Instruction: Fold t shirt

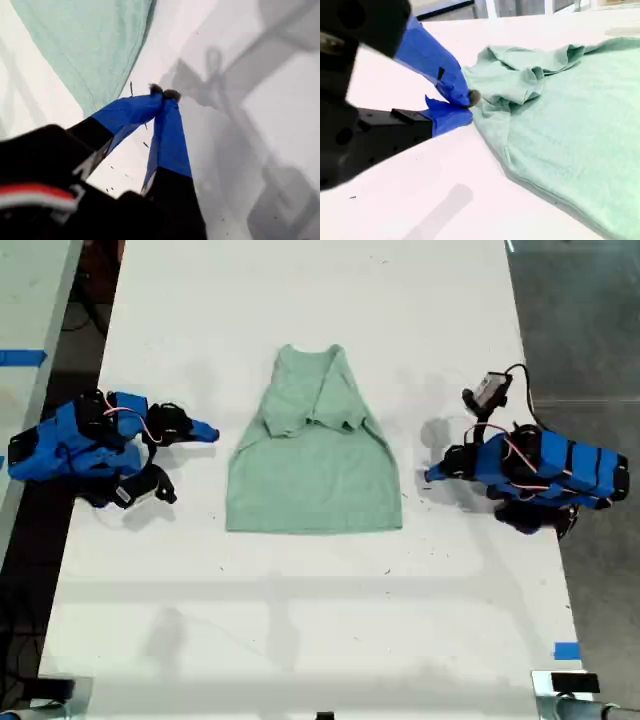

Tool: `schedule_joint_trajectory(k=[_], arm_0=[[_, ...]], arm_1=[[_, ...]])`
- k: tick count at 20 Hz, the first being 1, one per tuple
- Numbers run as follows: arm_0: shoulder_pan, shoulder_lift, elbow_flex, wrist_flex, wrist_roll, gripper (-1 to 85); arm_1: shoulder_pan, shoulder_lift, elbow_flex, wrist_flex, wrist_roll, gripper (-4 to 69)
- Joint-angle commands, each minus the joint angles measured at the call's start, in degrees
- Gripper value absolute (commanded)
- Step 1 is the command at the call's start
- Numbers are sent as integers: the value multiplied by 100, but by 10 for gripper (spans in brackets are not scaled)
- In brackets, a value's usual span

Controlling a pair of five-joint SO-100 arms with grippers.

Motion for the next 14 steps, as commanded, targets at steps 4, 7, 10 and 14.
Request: schedule_joint_trajectory(k=[4, 7, 10, 14], arm_0=[[62, 35, -105, -26, -149, 1], [62, 35, -114, -26, -149, 1], [35, 35, -114, -18, -149, 1], [9, 35, -114, -18, -149, 11]], arm_1=[[-211, 44, -105, 281, 993, -10], [-105, -88, -659, 677, 1187, -10], [158, -1213, -1986, 914, 967, -10], [-202, -4131, -3542, 176, 914, 83]])
